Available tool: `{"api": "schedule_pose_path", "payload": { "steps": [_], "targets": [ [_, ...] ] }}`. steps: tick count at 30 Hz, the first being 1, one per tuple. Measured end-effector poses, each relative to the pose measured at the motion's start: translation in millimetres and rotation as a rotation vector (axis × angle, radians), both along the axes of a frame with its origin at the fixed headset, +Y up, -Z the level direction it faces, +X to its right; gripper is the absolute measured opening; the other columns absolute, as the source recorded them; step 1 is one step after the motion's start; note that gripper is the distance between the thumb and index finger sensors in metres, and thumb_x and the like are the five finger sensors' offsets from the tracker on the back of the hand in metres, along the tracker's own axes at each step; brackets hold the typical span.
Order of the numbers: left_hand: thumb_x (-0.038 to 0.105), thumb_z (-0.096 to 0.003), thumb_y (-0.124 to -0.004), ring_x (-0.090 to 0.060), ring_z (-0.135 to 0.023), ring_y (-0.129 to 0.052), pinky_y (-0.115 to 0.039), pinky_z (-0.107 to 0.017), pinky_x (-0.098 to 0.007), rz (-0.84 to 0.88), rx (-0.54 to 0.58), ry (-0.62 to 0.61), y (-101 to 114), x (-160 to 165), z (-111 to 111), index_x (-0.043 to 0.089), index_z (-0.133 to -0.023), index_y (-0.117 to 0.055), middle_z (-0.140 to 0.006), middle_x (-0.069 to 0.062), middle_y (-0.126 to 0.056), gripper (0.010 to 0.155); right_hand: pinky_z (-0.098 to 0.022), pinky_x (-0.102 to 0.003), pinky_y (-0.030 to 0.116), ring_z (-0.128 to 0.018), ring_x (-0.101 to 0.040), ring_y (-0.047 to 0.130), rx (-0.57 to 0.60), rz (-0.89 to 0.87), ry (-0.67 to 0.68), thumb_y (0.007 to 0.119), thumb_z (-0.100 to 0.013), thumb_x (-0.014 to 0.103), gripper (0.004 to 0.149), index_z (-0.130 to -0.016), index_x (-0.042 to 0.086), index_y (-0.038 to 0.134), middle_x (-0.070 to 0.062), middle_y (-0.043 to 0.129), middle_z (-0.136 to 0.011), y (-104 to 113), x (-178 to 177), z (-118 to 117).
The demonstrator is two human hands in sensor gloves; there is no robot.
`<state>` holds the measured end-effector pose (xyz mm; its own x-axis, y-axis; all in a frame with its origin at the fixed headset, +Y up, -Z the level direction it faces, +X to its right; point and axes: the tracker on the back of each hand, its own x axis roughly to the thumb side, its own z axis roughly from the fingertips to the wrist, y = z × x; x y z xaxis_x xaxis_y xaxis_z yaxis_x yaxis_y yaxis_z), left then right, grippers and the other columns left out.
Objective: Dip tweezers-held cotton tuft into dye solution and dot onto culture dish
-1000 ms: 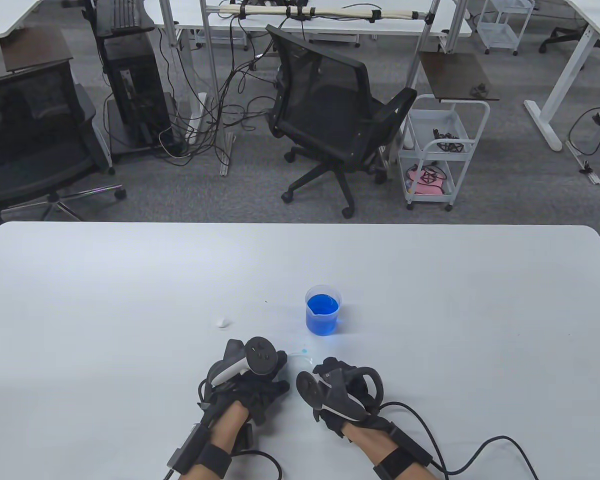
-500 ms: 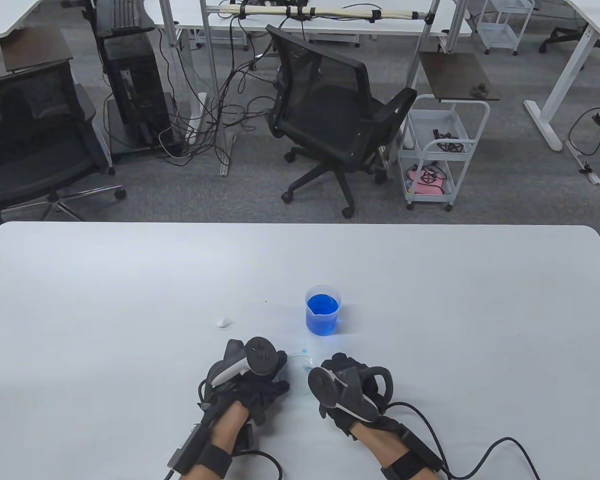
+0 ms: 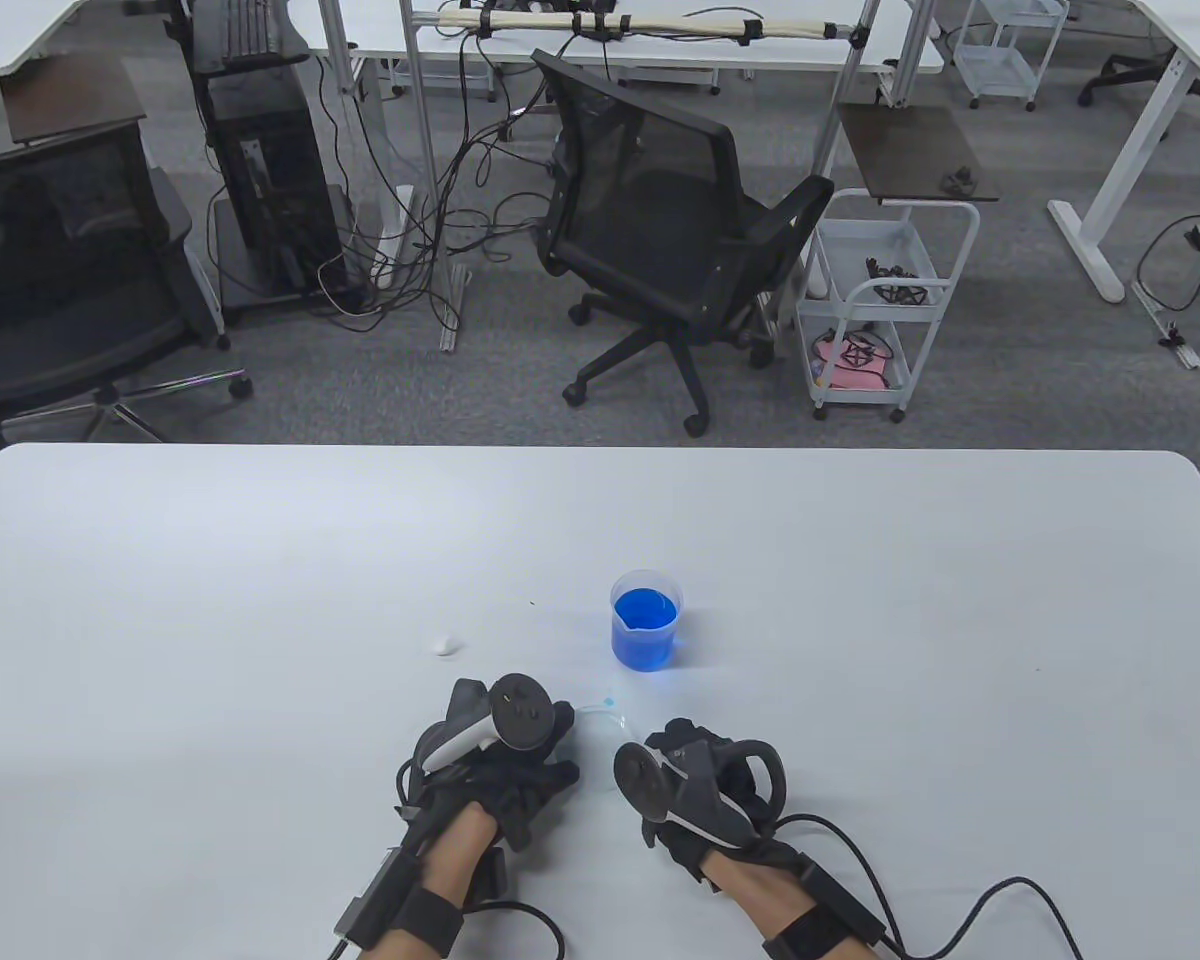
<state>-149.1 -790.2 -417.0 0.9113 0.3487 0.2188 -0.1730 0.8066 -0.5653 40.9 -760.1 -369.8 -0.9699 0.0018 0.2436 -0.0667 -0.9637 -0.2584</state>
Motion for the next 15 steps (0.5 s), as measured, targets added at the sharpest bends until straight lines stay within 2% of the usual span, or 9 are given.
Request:
{"api": "schedule_pose_path", "payload": {
  "steps": [6, 15],
  "targets": [
    [0.046, -0.0619, -0.066, -0.056, -0.104, -0.013, -0.017, -0.065, -0.078, 0.003, 0.000, 0.001, -0.1, -0.3, -0.1, 0.027, -0.116, -0.026, -0.122, -0.026, -0.013, 0.070, -0.008, -0.033, 0.090, -0.018, -0.016, 0.099, 0.031, -0.038, 0.014, 0.092, -0.025, 0.029, 0.040, -0.051, 0.001, 0.106, -0.023, 0.103, -0.052, 12.0, 0.9, 7.8],
    [0.046, -0.0620, -0.066, -0.056, -0.104, -0.013, -0.017, -0.065, -0.078, 0.005, -0.001, 0.001, -0.3, -0.7, -0.3, 0.027, -0.116, -0.026, -0.122, -0.026, -0.013, 0.070, -0.008, -0.033, 0.090, -0.018, -0.016, 0.099, -0.040, 0.046, 0.027, 0.092, -0.025, 0.029, 0.040, -0.051, 0.002, 0.106, -0.023, 0.103, -0.052, -12.9, -8.7, 0.1]
  ]
}}
